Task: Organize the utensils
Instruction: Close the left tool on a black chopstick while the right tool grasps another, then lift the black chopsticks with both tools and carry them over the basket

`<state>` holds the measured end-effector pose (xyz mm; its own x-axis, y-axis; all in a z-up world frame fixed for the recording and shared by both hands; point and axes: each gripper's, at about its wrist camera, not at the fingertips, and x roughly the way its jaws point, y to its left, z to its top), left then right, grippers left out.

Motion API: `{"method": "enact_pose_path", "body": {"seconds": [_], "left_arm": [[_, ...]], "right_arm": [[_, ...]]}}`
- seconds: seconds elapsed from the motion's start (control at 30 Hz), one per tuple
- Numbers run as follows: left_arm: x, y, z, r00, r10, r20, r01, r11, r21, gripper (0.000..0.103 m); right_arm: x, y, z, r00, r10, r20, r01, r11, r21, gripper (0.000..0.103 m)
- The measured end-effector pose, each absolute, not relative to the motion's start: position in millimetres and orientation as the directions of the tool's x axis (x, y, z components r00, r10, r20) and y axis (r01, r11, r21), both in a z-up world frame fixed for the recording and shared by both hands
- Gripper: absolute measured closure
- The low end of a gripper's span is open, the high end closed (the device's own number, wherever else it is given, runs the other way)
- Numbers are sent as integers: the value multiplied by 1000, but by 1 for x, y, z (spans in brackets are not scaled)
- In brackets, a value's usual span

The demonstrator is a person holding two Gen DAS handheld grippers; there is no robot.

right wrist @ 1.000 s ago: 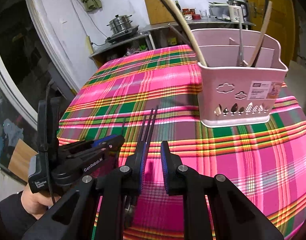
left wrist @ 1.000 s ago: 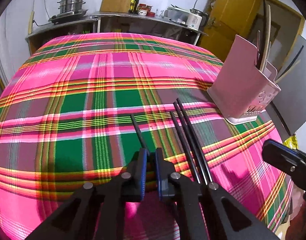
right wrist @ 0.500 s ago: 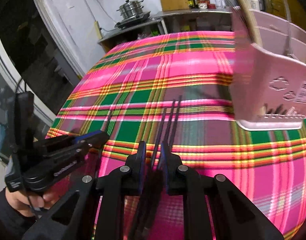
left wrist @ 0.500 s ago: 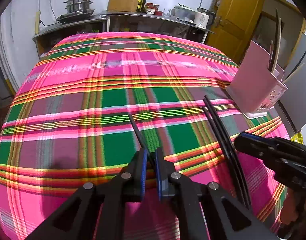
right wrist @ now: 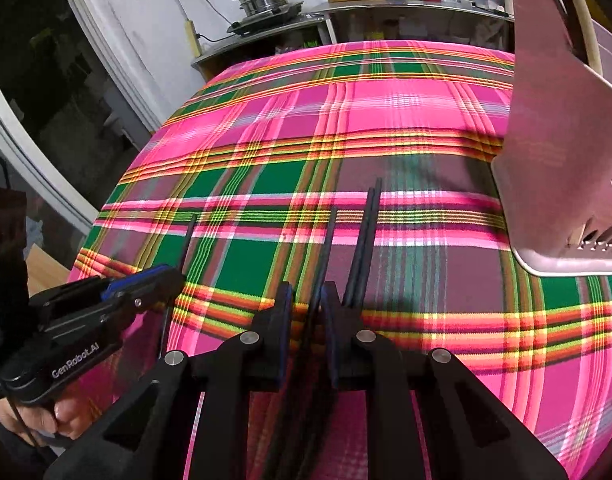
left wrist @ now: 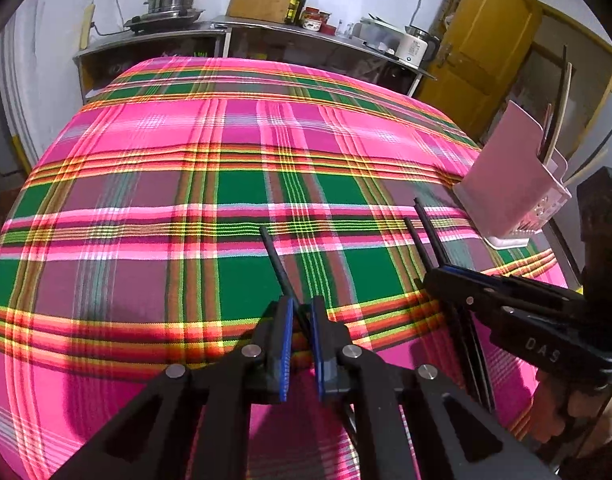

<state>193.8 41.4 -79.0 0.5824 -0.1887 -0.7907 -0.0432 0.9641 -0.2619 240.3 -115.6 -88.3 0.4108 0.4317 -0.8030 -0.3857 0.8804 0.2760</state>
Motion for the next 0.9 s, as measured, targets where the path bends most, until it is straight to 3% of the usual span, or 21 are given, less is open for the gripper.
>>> {"method": "enact_pose_path", "body": {"seconds": [0.5, 0.9], "left_arm": [[209, 20, -79, 591, -96, -801, -65, 984, -166, 94], [198, 30, -55, 601, -167, -782, -41, 970, -239, 97]], "right_arm": [[247, -97, -88, 455, 331, -827, -390, 909, 148, 95], [240, -116, -58, 457, 425, -781, -380, 887, 261, 97]]}}
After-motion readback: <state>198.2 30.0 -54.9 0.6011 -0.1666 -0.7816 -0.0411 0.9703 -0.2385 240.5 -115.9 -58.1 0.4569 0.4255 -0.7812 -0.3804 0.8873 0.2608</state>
